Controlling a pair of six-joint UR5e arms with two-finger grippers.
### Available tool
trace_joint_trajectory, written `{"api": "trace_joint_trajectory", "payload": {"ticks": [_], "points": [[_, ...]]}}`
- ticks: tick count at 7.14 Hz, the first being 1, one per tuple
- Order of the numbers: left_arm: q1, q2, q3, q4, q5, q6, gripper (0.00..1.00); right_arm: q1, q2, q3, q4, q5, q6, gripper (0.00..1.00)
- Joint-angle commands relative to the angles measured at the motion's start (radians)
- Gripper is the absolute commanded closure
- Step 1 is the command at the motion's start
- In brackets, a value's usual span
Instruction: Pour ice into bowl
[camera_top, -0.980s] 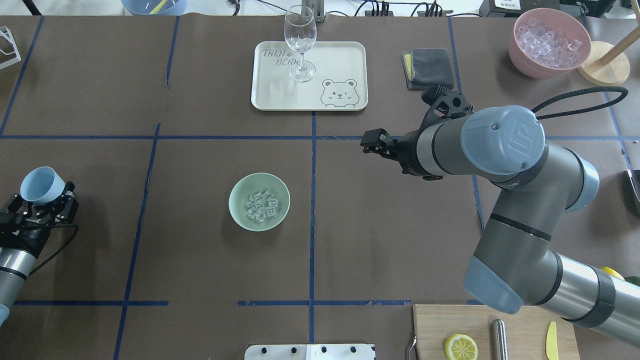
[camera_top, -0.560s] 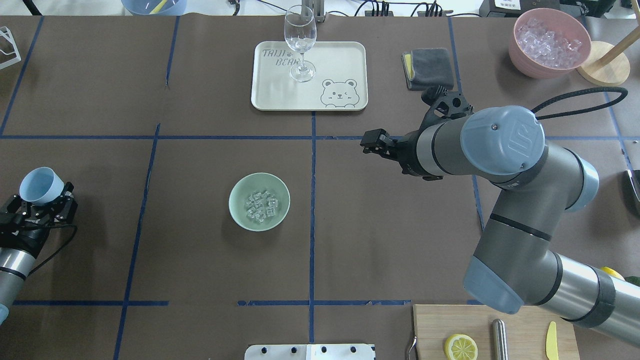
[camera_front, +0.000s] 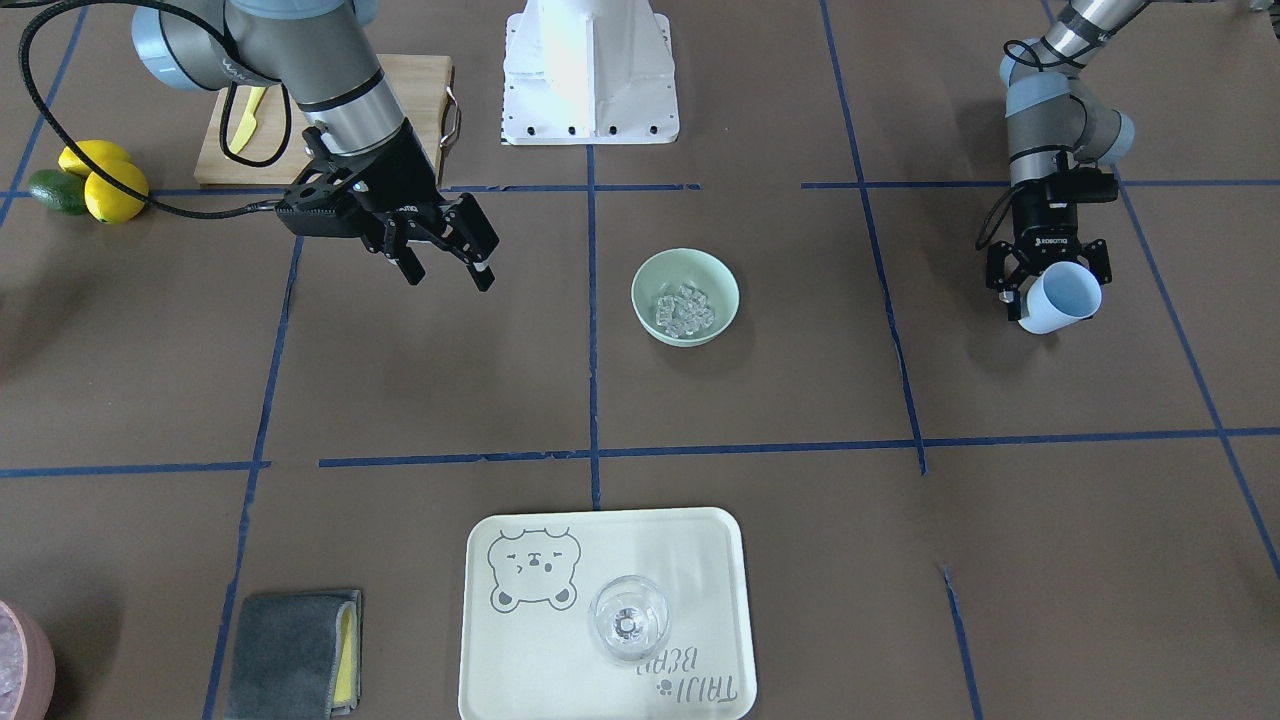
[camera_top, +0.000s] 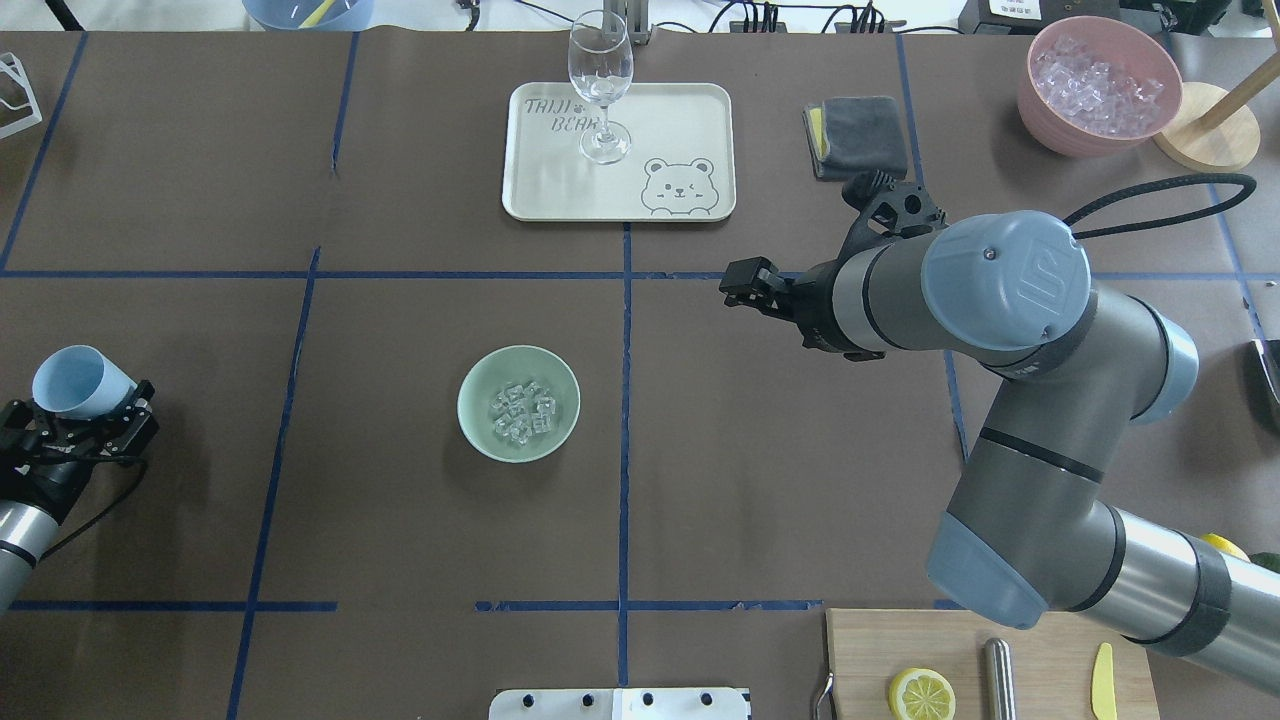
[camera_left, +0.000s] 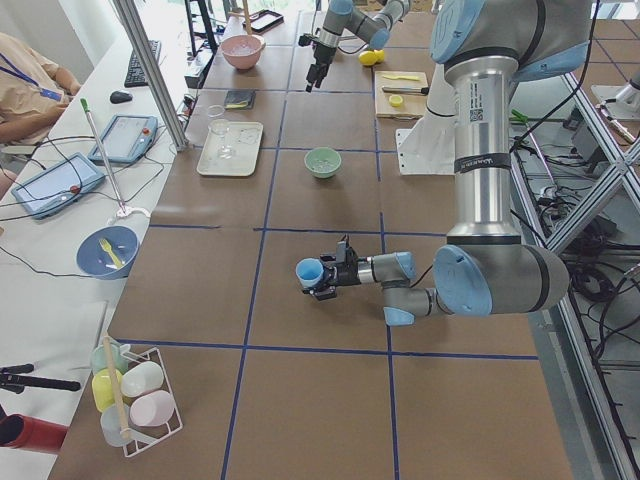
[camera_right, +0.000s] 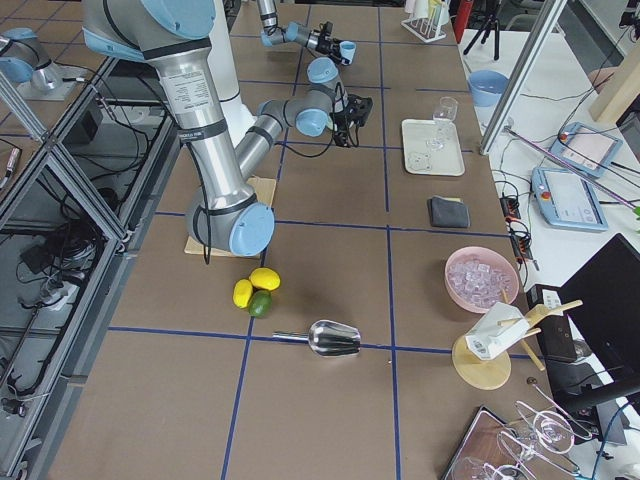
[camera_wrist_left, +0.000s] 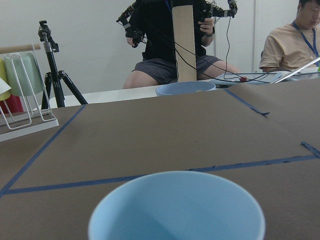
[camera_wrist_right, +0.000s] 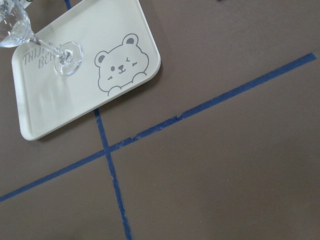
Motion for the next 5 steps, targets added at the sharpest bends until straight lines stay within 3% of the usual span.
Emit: {"api": "trace_joint_trajectory", "payload": {"ticks": [1, 5], "points": [[0.005, 0.066, -0.015, -0.064, -0.085, 0.000, 0.00, 0.000, 0.000, -0.001, 0.000, 0.000, 0.000, 0.00], [0.031, 0.230, -0.152, -0.142, -0.263, 0.030, 0.00, 0.000, 0.002, 0.000, 0.002, 0.000, 0.000, 0.00]]}}
